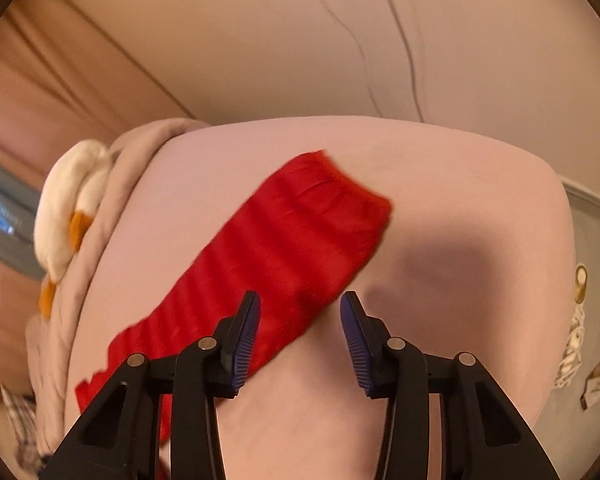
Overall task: Fold large clothes
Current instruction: 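Reach the right gripper to the jacket sleeve cuff and grasp it, then lift the held sleeve and lay it across the jacket body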
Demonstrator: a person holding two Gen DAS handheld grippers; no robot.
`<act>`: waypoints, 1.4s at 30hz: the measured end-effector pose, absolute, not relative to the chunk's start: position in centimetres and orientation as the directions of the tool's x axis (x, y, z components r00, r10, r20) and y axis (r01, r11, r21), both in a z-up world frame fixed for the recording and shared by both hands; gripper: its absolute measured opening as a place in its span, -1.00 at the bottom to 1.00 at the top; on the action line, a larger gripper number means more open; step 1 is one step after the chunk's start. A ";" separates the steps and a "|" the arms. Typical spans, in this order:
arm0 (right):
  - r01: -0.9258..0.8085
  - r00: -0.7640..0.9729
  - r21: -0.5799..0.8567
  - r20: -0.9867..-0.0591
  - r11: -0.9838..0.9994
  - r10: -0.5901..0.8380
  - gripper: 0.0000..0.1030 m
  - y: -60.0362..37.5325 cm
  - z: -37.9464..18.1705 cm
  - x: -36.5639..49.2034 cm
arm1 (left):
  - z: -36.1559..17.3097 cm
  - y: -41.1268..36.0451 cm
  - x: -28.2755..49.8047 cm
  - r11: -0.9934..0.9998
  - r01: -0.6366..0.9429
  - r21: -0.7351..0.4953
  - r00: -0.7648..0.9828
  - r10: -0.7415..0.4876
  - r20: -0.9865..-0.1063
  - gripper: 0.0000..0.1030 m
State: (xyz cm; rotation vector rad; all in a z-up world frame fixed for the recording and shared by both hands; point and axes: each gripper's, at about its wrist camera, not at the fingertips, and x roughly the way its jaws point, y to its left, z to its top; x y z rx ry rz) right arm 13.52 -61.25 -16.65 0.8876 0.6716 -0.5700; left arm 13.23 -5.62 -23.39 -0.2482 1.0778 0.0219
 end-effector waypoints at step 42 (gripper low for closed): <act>0.114 0.954 0.235 -0.296 0.965 -0.041 -0.91 -38.6 7.1 15.1 | -12.5 4.4 7.1 0.907 -0.278 -0.316 0.732 -0.013 -0.681 0.86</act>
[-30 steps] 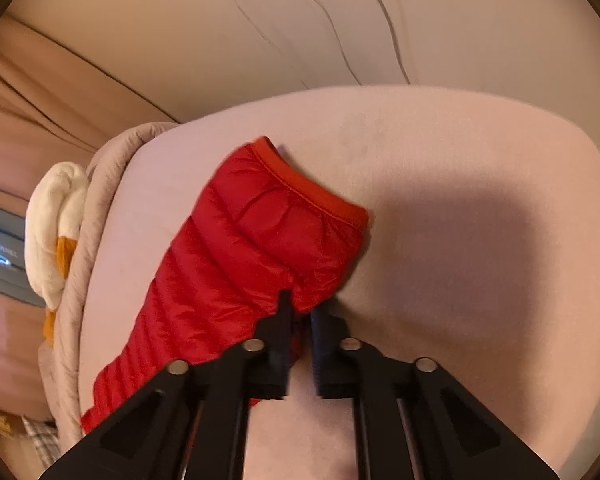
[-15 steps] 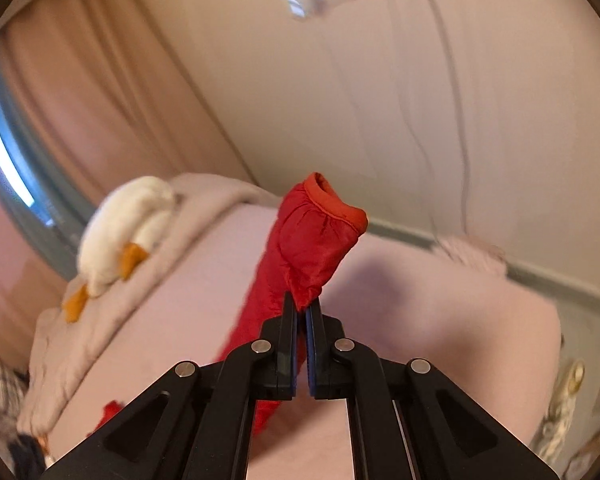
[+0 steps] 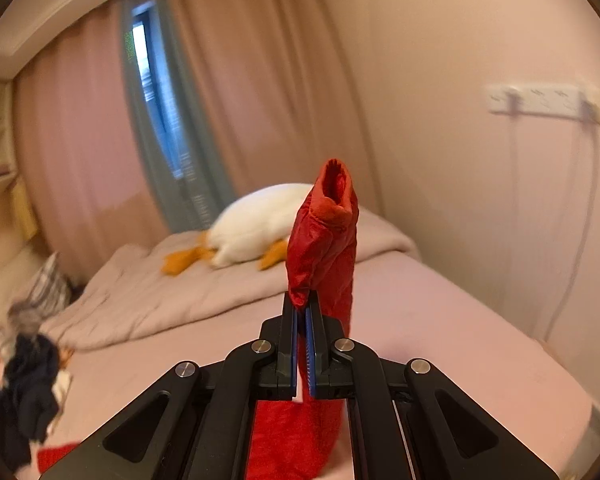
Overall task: Fold large clothes
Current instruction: 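Lift the held sleeve and lay it across the jacket body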
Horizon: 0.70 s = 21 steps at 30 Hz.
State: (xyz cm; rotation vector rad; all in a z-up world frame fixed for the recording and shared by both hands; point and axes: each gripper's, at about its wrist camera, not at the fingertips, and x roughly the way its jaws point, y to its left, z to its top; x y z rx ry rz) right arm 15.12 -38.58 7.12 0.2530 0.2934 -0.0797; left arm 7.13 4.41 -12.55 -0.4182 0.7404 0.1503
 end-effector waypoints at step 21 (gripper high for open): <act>-0.312 0.813 0.058 -0.500 0.948 0.298 -0.91 -21.1 2.6 18.5 | -12.1 9.2 3.6 0.864 -0.343 -0.368 0.766 0.031 -0.642 0.88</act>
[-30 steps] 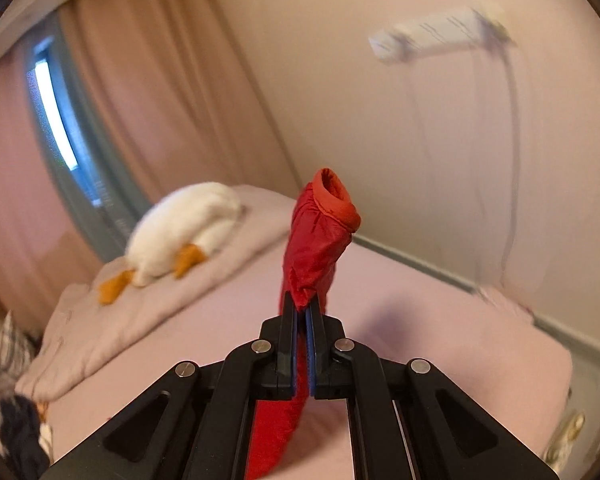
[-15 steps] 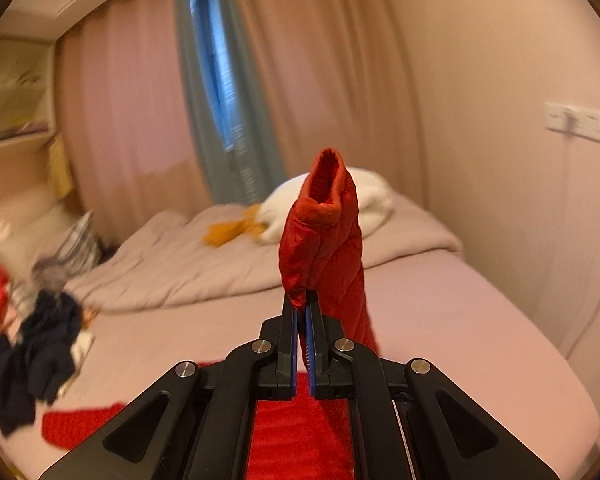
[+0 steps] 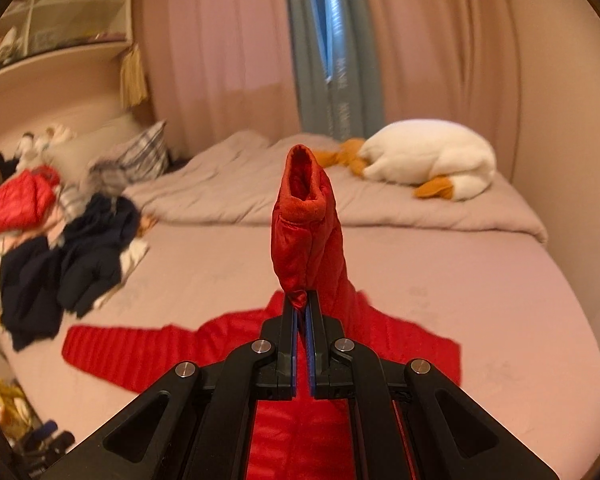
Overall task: Fold large clothes
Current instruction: 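Lift the held sleeve and lay it across the jacket body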
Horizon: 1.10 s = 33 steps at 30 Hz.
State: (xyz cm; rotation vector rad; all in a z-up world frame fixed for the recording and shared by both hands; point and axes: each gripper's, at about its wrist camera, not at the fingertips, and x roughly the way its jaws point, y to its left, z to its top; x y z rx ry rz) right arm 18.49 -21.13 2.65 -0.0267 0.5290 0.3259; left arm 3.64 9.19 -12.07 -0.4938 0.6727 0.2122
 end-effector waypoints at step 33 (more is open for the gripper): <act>-0.530 0.450 0.030 -0.838 0.848 0.310 -0.91 -9.4 -11.7 20.3 | -13.8 11.6 2.6 0.847 -0.374 -0.377 0.746 0.033 -0.665 0.89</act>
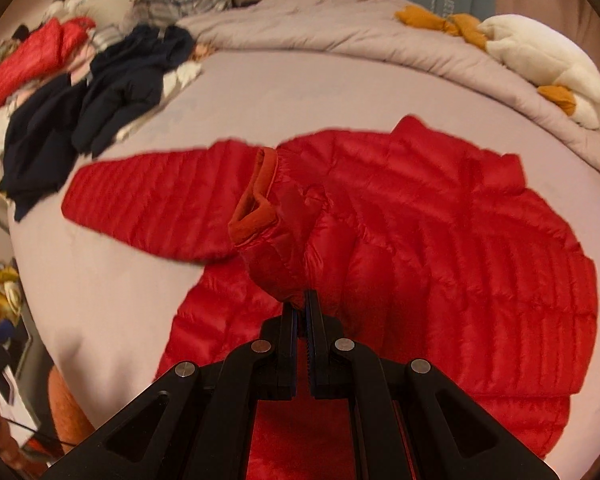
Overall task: Fold large clothes
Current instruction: 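Lift the held sleeve and lay it across the jacket body, then open the right gripper, release the sleeve, and withdraw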
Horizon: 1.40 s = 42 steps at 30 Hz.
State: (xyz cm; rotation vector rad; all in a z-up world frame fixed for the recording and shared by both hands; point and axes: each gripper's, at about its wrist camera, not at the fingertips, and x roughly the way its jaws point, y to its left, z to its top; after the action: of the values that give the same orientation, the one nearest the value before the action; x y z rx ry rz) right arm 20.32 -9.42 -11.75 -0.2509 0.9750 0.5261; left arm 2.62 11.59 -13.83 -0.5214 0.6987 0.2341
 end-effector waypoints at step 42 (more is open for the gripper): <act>-0.542 0.472 0.069 -0.800 0.837 0.372 0.31 -12.6 -10.6 16.9 | -12.5 9.7 3.1 0.878 -0.344 -0.332 0.742 0.037 -0.670 0.93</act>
State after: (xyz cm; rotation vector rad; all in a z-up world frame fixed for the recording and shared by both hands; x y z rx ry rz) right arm 16.86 -12.63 -10.58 -0.2046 0.9227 0.5641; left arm 3.08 9.75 -12.45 -0.4609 0.7094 0.2170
